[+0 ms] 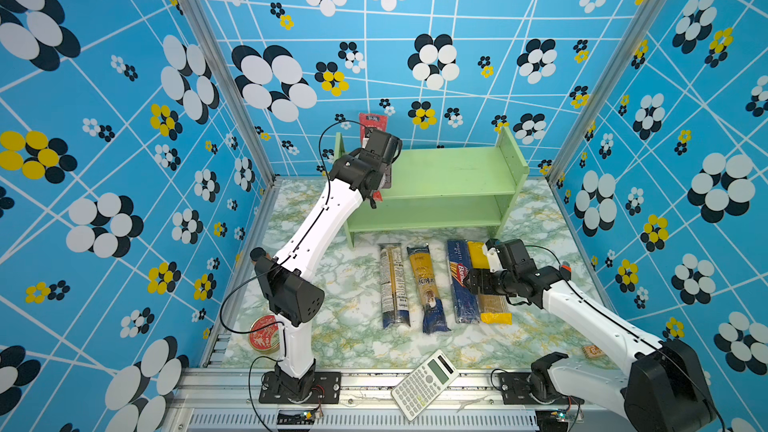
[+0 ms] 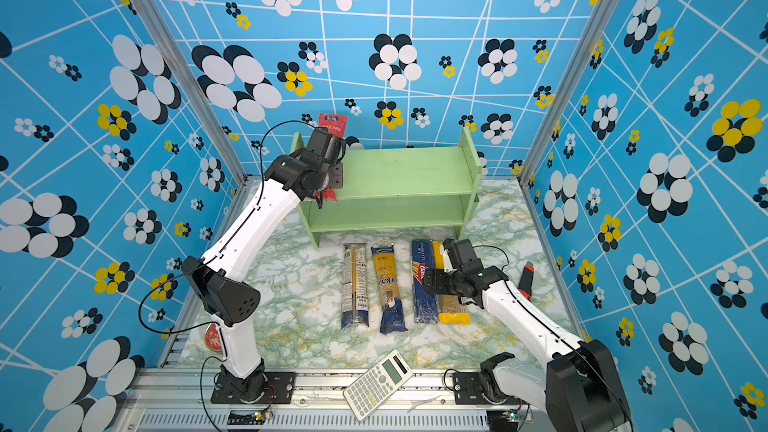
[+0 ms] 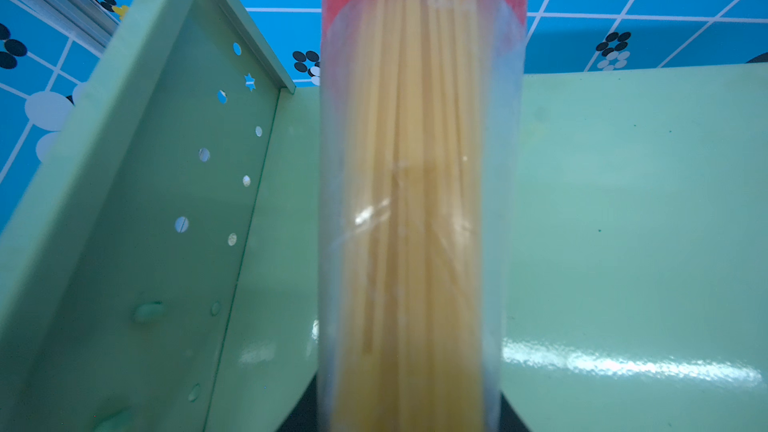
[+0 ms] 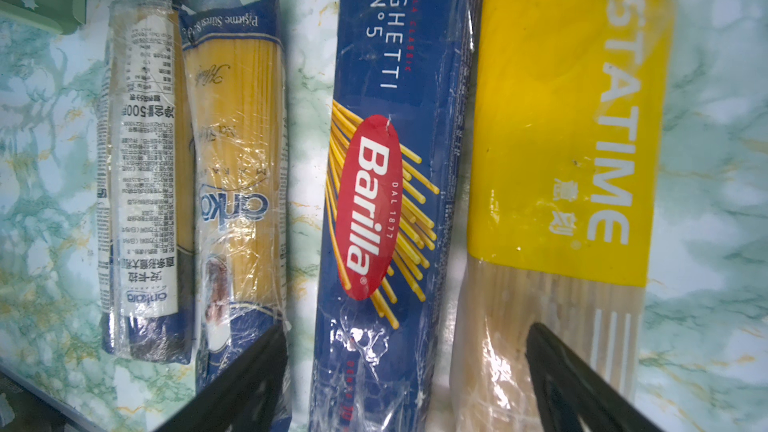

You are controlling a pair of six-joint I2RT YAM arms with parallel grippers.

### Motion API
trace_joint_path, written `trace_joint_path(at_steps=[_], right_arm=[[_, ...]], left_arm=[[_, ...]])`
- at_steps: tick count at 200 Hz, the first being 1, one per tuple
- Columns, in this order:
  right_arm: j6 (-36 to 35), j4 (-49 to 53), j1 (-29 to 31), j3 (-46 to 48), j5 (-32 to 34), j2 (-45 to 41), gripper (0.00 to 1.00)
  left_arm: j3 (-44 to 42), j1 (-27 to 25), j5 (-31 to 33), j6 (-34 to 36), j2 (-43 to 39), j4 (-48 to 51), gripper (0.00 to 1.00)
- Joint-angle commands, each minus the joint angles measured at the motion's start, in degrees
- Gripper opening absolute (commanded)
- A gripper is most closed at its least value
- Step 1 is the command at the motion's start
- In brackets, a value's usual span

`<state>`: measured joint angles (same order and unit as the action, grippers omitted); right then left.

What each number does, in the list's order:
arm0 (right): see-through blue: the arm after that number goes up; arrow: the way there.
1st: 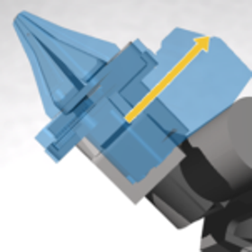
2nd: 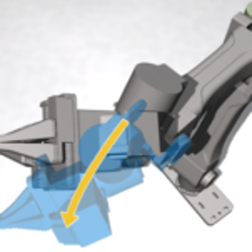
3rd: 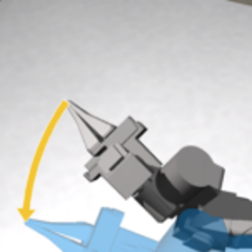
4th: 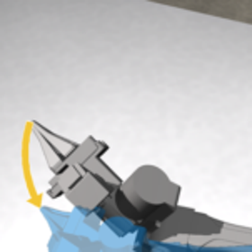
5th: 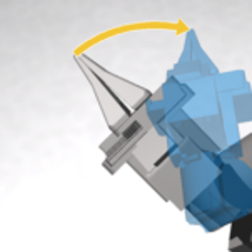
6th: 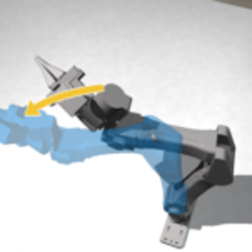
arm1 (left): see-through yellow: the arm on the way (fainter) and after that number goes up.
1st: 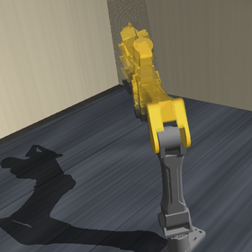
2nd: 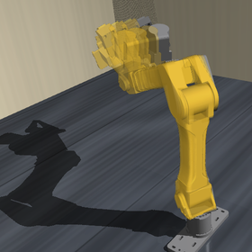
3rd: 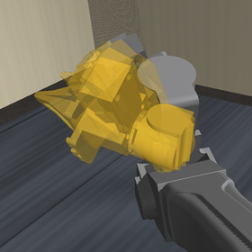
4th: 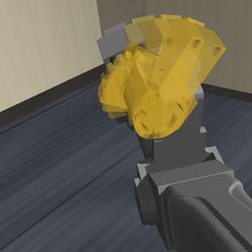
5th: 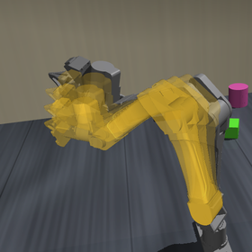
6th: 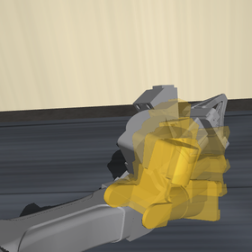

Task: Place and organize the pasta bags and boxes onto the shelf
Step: 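Lower the red spaghetti bag onto the shelf's top tier with the left gripper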

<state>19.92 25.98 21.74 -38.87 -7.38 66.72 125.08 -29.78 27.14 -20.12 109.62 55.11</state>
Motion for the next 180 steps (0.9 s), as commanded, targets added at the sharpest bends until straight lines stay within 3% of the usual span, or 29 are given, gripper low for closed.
trace_joint_path(at_steps=[1,180], right_arm=[[-0.85,-0.55,0.41,0.76,0.08,0.43,0.92],[-0.75,-1.0,0.41,0.31,-0.67,1.23,0.93]], left_arm=[[-1.26,-0.54,1.87,-1.35,-1.18,-4.33,0.4],[-6.93,-0.37,2.39,-4.07,-3.31,-5.72,0.35]])
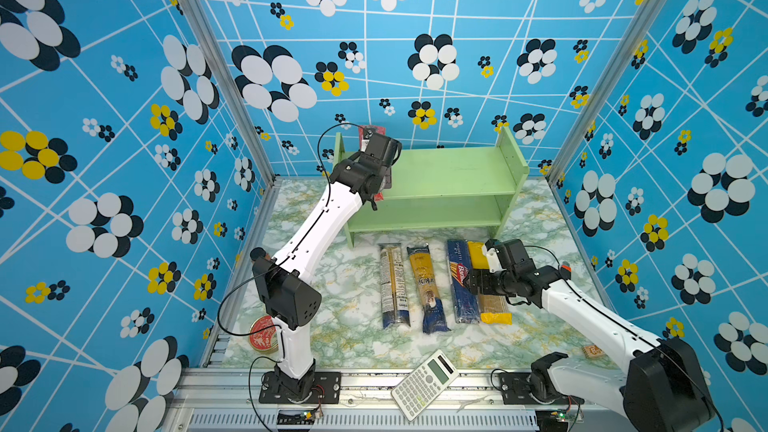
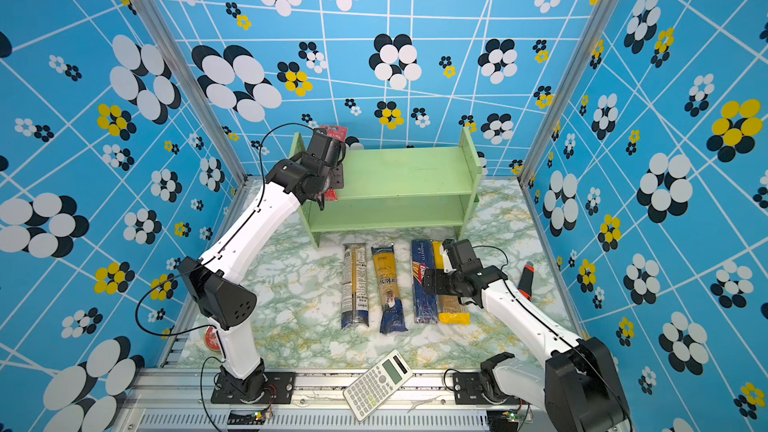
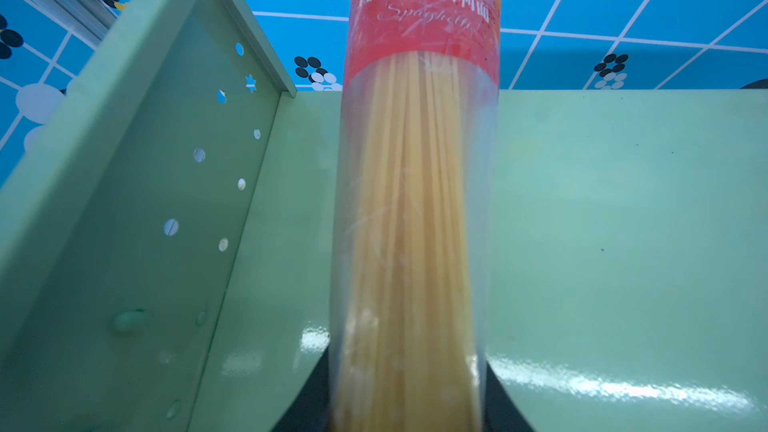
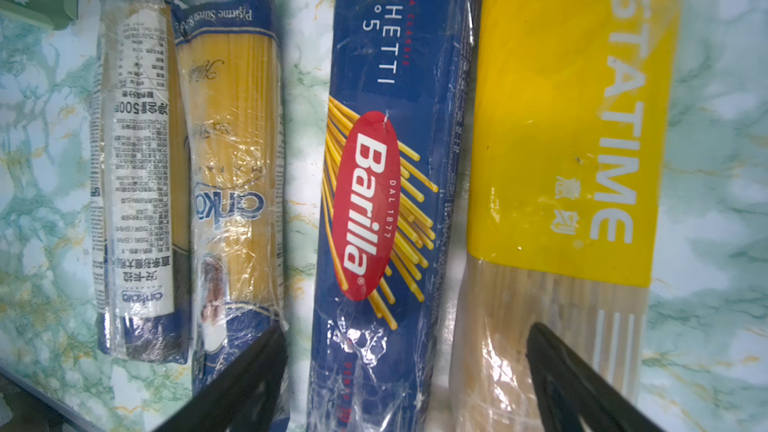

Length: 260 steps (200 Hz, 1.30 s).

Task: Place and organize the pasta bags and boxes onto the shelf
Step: 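Lower the red spaghetti bag onto the shelf's top tier with the left gripper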

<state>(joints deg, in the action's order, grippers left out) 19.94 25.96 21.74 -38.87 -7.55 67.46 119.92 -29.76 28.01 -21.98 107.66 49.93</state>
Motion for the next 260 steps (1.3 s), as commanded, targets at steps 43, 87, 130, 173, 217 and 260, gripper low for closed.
trace_joint_path(at_steps=[43,87,130,173,217,260], right_arm=[[-1.01,-0.74,0.41,0.23,-0.56,0.55,0.92],[-0.97,-0.99,0.41,0.29,-0.74,0.86,0.93],[-1.14,-0.99,0.41,0.47,-0.63,0.92,0.93],[-1.13,-0.91,0.41,0.68,-0.66,0.92,0.93],[-0.99,-0.79,0.41,0.6,-0.55,0.92,0.93],[-0.85,-0.69,0.41,0.64,-0.56,0.81,0.93]], left_arm=[[-2.06,-0.73,1.87,-3.11,-1.33,-0.19,0.34],[-2.23,-1.44,3.57,-3.25,-1.34,0.16,0.36],[-2.54,-1.71,4.76,-3.24,-1.35,0.23,0.38],[-3.0,-1.75,4.86,-3.16,-1.33,-0.08,0.42],[-3.11,-1.79,4.64,-2.91,-1.31,-0.31,0.52],[-3.35,-1.75,4.77,-2.77,-1.31,-0.52,0.57]])
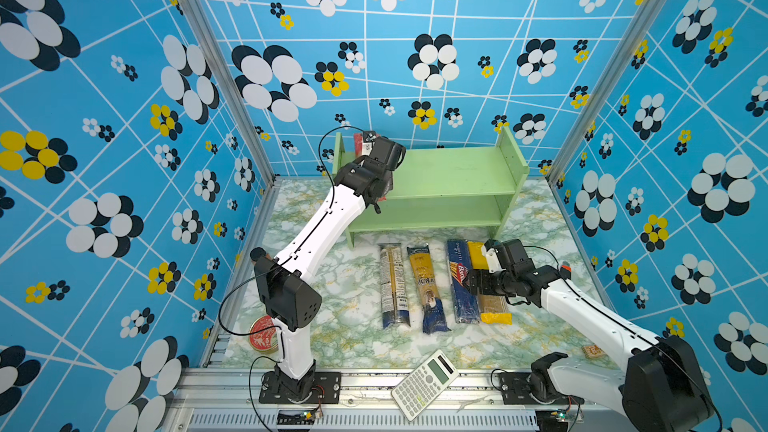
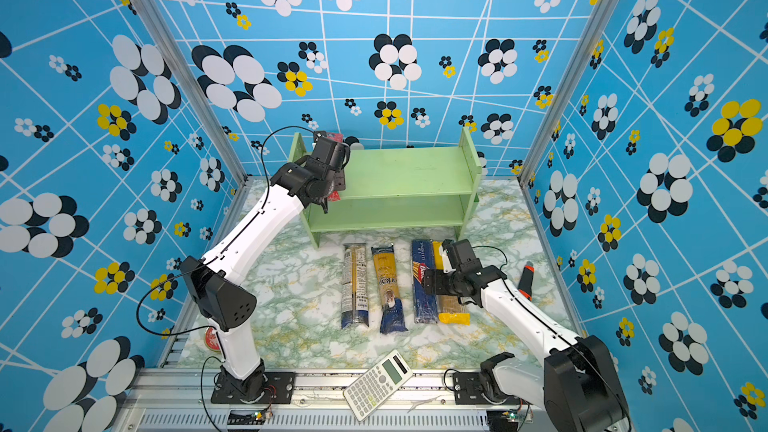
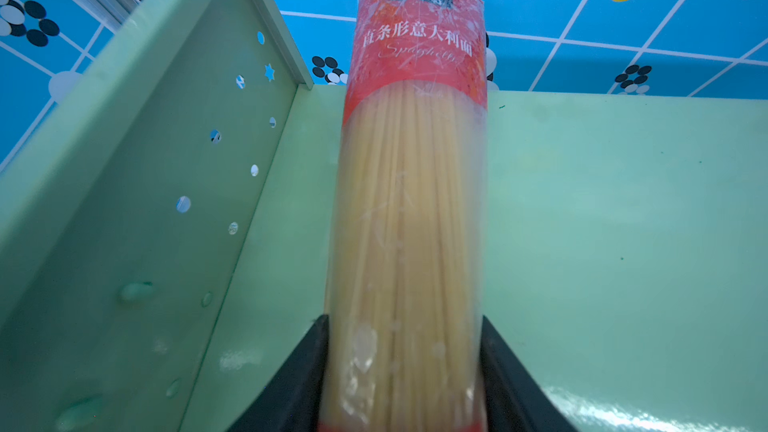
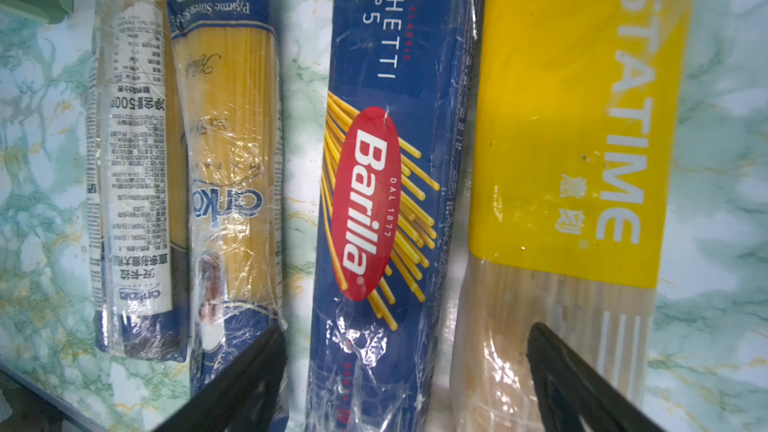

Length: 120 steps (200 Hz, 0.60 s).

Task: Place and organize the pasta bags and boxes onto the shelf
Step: 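Lower the red spaghetti bag onto the shelf's top tier with the left gripper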

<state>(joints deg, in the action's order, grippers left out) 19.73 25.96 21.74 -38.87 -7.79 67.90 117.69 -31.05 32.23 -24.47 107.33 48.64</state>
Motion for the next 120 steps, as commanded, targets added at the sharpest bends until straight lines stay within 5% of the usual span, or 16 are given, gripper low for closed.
trace_joint_path(at_steps=[1,120], right_arm=[[-0.64,-0.71,0.41,0.68,-0.3,0.34,0.93],[-0.21,-0.48,0.41,0.29,-0.65,0.13,0.93]], left_arm=[[-1.18,-0.44,0.51,-0.25,-0.98,0.76,0.57],[-2.87,-0.42,-1.05,1.68,-4.13,-2.34,0.71]])
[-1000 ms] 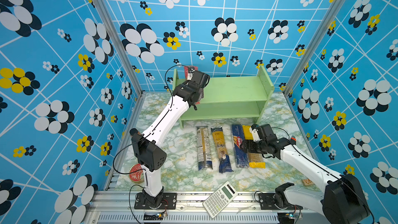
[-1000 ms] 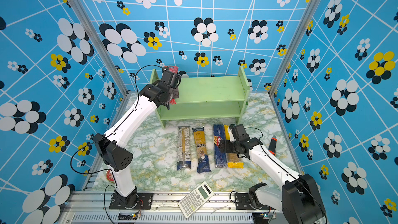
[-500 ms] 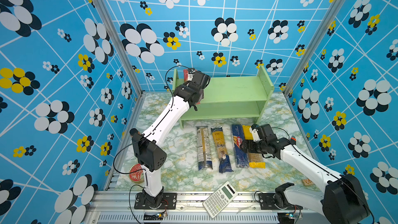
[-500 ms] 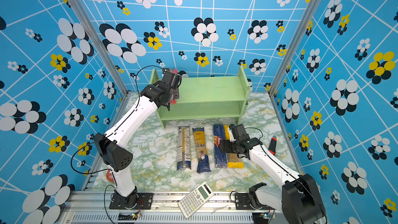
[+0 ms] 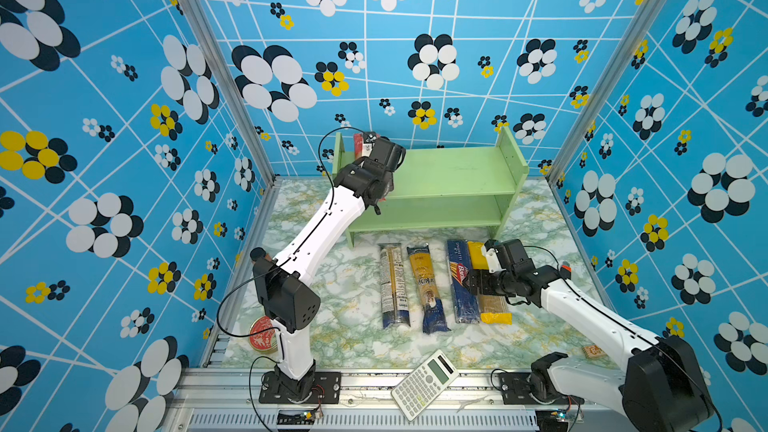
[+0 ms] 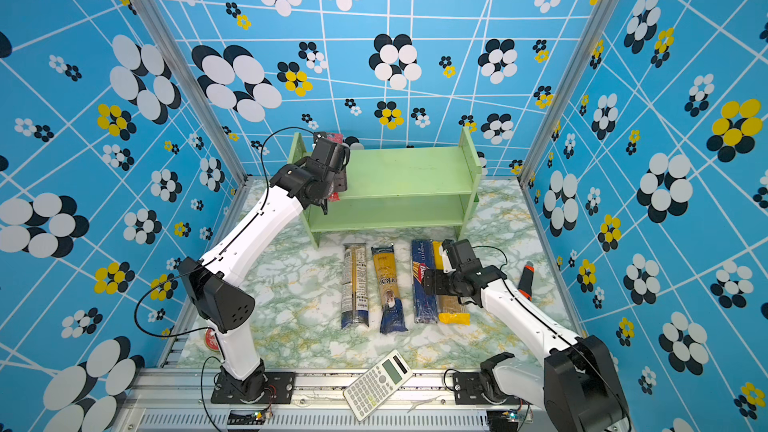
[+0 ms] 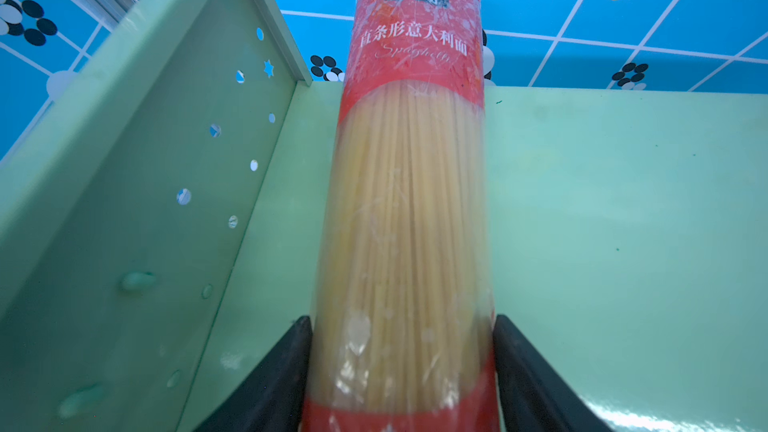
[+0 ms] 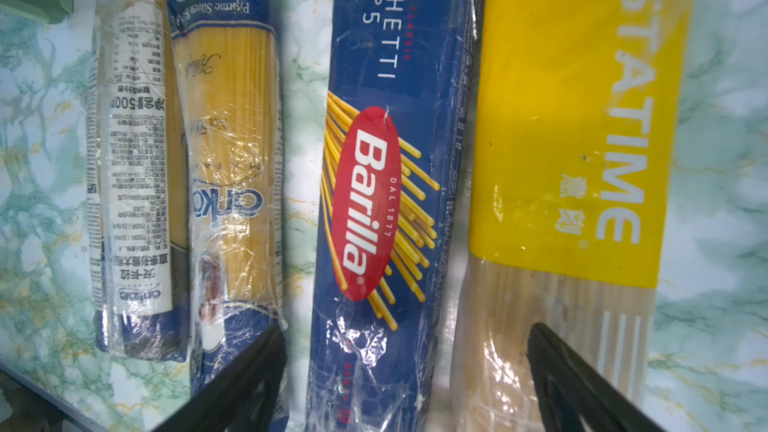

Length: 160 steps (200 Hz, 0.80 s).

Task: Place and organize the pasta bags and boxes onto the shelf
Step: 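Lower the red spaghetti bag onto the shelf's top tier with the left gripper, then open the left gripper and release the red spaghetti bag upright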

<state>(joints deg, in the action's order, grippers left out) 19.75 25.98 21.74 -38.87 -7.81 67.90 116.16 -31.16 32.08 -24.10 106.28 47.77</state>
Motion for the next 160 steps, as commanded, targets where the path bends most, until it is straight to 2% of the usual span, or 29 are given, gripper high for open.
trace_joint_path(at_steps=[1,47,81,128,160], right_arm=[[-0.19,-0.5,0.41,0.33,-0.62,0.13,0.93],[0.04,-0.49,0.41,0.03,-0.98,0.3,0.93],[-0.05,-0.29,0.41,-0.32,-0.81,0.57,0.93],[-0.92,1.53,0.39,-2.3,-0.24,1.51,0.93],[-1.36,2.99,0.41,-3.41,0.1,1.68,0.93]], left_arm=[[-1.4,-0.31,-0.97,1.32,-3.13,-1.63,0.71],[-4.33,-0.45,-4.09,2.41,-5.96,-6.72,0.73],[-8.58,-0.47,-11.28,4.22,-9.5,-14.9,0.74],[-11.6,-0.57,-22.91,5.15,-13.6,-20.27,0.76],[-15.18,-1.57,-25.58,4.14,-17.23,-21.47,0.76]])
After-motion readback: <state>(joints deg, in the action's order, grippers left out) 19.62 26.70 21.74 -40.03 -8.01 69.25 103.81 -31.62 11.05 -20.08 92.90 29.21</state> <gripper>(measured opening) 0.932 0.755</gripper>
